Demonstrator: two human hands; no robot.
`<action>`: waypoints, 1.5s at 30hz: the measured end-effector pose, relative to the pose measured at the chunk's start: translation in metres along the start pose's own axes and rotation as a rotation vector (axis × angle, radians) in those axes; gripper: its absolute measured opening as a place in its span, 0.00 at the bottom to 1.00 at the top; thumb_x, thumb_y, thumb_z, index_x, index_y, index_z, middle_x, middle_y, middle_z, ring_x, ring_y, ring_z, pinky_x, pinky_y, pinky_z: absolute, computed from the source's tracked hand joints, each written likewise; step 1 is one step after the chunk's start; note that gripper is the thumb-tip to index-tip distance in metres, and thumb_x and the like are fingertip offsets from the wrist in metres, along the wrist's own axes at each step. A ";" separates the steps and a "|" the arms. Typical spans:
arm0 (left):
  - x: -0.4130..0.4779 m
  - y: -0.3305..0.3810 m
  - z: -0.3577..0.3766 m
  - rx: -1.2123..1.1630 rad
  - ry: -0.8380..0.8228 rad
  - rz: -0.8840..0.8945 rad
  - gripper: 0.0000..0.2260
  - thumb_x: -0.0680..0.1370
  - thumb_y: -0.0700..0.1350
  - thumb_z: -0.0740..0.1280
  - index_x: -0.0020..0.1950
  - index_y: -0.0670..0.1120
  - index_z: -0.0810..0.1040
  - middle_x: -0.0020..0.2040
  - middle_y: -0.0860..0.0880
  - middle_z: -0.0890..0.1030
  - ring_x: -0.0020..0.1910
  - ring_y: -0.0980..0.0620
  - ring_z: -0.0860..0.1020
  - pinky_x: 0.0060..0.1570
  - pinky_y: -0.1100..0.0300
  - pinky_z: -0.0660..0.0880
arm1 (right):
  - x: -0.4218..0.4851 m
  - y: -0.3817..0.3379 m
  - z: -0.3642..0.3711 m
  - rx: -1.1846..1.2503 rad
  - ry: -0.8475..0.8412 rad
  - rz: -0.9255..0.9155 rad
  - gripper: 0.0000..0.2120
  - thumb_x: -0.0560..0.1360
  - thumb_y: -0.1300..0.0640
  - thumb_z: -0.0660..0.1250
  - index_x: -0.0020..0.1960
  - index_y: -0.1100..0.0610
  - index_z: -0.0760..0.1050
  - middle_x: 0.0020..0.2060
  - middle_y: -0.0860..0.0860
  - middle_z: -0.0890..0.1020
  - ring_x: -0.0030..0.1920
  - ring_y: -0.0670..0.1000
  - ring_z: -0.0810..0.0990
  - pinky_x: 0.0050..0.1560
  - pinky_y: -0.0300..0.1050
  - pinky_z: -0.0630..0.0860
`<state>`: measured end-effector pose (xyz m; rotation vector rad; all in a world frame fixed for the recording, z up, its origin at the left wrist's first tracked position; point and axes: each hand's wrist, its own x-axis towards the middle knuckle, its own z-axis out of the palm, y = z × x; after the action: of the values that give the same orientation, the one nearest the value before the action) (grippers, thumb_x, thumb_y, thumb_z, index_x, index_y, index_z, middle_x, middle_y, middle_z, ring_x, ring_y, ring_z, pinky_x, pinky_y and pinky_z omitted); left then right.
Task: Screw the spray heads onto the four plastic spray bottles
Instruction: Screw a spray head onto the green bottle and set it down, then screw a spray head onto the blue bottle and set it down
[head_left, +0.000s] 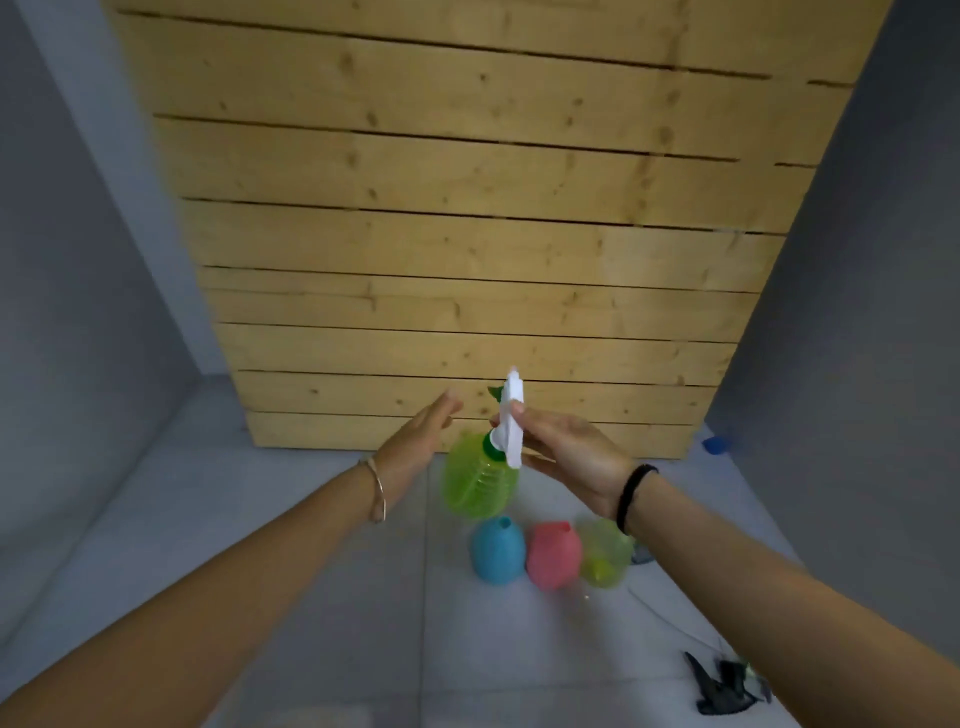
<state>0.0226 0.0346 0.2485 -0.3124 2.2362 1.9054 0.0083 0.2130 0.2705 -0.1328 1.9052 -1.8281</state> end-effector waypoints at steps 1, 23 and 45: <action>0.006 -0.003 -0.004 0.008 -0.002 0.017 0.26 0.79 0.60 0.49 0.71 0.49 0.68 0.67 0.53 0.71 0.60 0.59 0.66 0.59 0.60 0.58 | 0.011 0.009 0.007 -0.024 -0.009 0.018 0.15 0.75 0.46 0.64 0.53 0.55 0.81 0.55 0.53 0.84 0.54 0.47 0.82 0.59 0.40 0.75; 0.101 -0.146 -0.010 -0.022 0.000 -0.136 0.09 0.80 0.47 0.60 0.53 0.47 0.79 0.49 0.48 0.80 0.48 0.51 0.77 0.38 0.71 0.76 | 0.119 0.141 -0.024 -0.405 0.047 0.171 0.15 0.74 0.63 0.68 0.60 0.62 0.78 0.61 0.55 0.79 0.60 0.51 0.77 0.62 0.41 0.71; 0.137 -0.186 0.012 0.052 -0.060 -0.295 0.11 0.79 0.54 0.58 0.44 0.55 0.78 0.49 0.48 0.81 0.49 0.48 0.79 0.52 0.51 0.77 | 0.145 0.219 -0.047 -0.712 0.148 0.157 0.14 0.71 0.56 0.72 0.56 0.56 0.80 0.55 0.50 0.82 0.55 0.50 0.79 0.60 0.45 0.75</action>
<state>-0.0571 0.0126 0.0324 -0.5360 2.0642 1.6788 -0.0796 0.2194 0.0186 -0.0802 2.5120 -1.0160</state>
